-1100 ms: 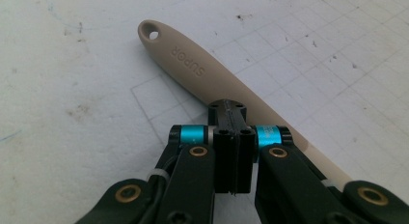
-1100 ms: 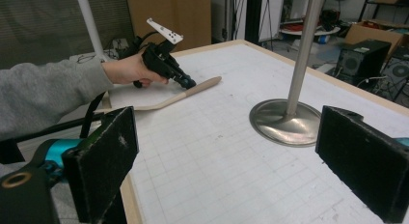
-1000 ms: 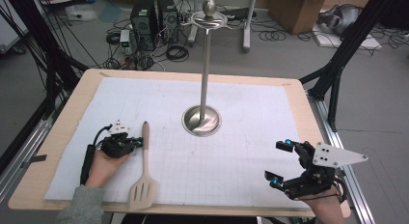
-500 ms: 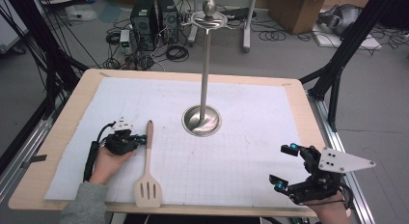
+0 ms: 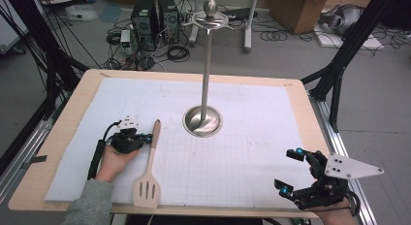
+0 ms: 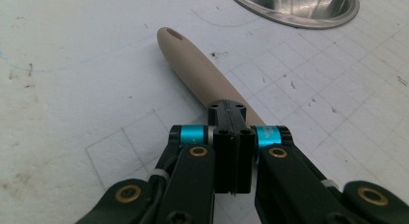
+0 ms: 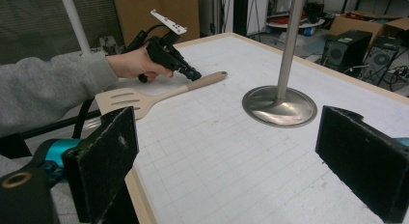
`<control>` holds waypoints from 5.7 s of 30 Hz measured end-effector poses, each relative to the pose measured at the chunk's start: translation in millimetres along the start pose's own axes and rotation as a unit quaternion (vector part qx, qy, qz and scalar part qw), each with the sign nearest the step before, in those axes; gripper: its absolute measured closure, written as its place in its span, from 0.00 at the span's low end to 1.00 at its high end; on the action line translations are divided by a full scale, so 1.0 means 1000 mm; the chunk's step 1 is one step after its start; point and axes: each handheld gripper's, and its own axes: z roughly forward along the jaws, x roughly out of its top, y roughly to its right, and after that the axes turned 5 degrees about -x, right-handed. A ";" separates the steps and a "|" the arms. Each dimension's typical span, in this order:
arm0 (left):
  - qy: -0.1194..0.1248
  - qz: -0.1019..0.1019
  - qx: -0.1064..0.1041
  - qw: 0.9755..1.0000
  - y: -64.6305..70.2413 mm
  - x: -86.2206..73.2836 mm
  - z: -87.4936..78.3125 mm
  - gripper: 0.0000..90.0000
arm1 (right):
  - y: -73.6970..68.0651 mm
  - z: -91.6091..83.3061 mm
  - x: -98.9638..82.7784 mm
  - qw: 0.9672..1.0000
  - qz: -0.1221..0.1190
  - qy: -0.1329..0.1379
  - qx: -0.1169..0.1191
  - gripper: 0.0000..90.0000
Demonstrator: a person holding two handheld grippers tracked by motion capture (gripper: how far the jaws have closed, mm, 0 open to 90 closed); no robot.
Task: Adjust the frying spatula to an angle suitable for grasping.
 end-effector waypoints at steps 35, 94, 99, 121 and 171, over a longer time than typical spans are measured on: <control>-0.015 0.057 -0.021 0.998 0.013 0.020 0.030 1.00 | -0.010 -0.028 -0.012 0.999 0.012 -0.010 -0.029 0.08; -0.094 0.121 -0.066 0.986 0.066 -0.005 -0.009 1.00 | 0.010 0.036 0.005 0.998 -0.013 -0.027 0.047 0.08; -0.103 0.126 -0.063 0.985 0.067 -0.006 -0.012 1.00 | 0.010 0.039 0.006 0.998 -0.015 -0.029 0.051 0.08; -0.101 0.124 -0.049 0.986 0.060 -0.012 -0.026 1.00 | 0.012 0.055 0.009 0.997 -0.021 -0.034 0.068 0.08; -0.034 -0.001 0.009 0.999 0.007 -0.001 -0.028 1.00 | 0.007 0.034 0.000 0.998 -0.012 -0.042 0.043 0.08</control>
